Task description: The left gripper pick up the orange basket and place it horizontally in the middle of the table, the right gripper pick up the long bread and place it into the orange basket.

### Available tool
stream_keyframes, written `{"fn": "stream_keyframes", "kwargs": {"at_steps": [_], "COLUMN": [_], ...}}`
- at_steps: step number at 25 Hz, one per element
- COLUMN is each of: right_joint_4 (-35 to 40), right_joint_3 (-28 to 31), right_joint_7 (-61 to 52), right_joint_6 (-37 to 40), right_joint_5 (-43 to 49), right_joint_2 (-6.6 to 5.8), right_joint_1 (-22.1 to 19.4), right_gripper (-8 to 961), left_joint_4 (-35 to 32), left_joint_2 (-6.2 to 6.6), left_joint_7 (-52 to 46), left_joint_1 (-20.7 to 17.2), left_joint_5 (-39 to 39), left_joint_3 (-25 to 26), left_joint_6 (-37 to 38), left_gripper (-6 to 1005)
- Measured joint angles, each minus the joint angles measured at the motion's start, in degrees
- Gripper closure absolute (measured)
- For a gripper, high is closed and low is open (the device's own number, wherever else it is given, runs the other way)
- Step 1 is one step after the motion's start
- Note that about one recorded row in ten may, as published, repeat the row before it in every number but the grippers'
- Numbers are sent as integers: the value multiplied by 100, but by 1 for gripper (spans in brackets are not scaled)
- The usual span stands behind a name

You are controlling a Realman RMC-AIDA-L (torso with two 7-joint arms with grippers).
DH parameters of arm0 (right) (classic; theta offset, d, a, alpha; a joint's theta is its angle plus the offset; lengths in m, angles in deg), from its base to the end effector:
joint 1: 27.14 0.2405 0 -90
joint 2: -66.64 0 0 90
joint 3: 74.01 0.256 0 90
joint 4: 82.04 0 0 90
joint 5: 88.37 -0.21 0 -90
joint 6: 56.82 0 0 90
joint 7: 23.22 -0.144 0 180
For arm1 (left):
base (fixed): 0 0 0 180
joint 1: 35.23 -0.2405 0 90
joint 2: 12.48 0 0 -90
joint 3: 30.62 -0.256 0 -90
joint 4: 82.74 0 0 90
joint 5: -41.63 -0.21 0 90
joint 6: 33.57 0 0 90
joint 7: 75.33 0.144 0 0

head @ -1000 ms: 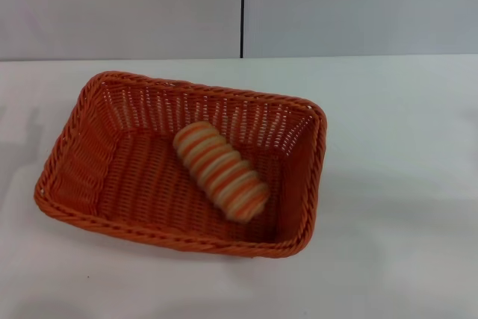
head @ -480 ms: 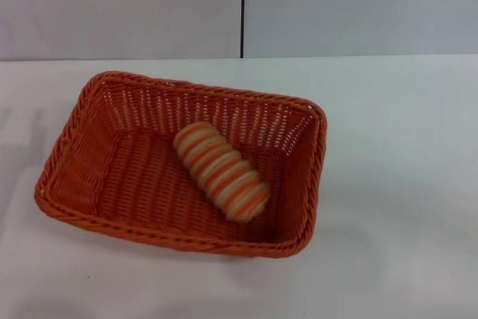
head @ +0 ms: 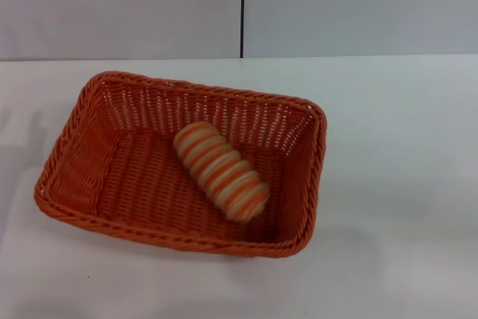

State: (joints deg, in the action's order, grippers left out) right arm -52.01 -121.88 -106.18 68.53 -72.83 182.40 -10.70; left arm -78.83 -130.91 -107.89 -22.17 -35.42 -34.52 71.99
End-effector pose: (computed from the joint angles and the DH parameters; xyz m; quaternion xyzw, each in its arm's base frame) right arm 0.2625 0.2242 0.1827 -0.5085 -0.0452 0.8157 0.2720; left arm -0.3415 0.2190 0.0451 -0.5663 -0.2114 -0.5330 0.5920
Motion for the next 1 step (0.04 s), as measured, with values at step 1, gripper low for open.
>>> {"fn": "stream_keyframes", "kwargs": {"at_steps": [1], "right_joint_4": [-18], "right_joint_3": [9], "right_joint_7": [-2], "right_joint_6": [0], "right_joint_5": [0], "right_joint_2": [-15], "right_joint_1": [-3], "right_gripper": [356], "left_joint_4": [2], "left_joint_2": [0], "left_joint_7": [-16], "left_joint_1": [12], "left_joint_5": [4], "left_joint_3": [5], "left_joint_6": [-26], "left_gripper": [473]}}
